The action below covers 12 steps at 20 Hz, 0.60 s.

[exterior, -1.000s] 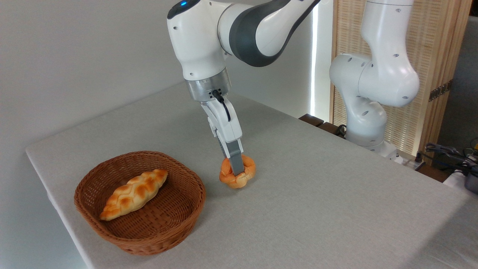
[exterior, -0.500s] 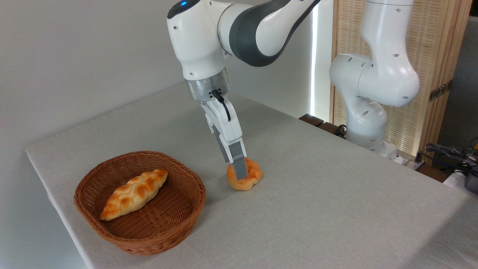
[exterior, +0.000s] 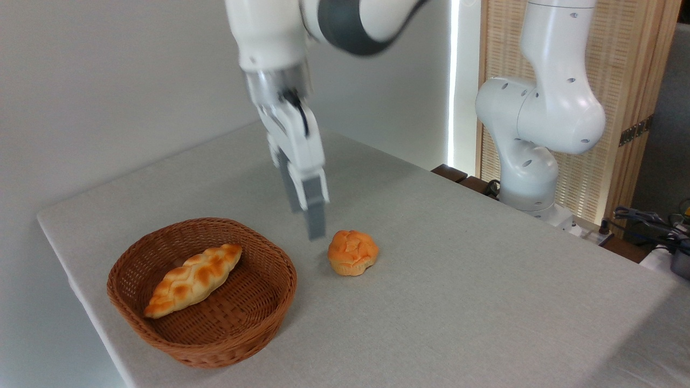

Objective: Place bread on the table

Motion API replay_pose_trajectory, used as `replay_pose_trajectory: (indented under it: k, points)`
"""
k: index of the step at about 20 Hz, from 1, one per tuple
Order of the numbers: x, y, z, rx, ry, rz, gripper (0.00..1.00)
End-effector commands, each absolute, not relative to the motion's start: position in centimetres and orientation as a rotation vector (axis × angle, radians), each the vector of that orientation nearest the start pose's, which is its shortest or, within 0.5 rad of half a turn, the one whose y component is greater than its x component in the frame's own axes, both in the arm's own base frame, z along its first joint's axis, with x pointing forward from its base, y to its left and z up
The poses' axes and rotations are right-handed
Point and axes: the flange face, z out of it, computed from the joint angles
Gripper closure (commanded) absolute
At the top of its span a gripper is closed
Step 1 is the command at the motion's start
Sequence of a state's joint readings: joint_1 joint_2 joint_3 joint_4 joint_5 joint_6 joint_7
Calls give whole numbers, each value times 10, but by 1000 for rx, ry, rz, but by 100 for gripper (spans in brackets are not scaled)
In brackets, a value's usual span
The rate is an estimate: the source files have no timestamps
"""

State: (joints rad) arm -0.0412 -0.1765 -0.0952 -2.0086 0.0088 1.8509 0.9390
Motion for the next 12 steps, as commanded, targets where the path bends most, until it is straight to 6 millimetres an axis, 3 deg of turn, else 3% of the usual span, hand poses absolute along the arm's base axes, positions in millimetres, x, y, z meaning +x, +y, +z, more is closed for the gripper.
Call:
replay_pose_trajectory:
  k: [1, 7, 10, 12]
  points:
    - [538, -54, 597, -2778, 1560, -34, 0]
    - [554, -46, 638, -2918, 1196, -161, 0]
    - [555, -27, 643, -2934, 1150, -177, 0]
    - [555, -27, 642, -2938, 1146, -171, 0]
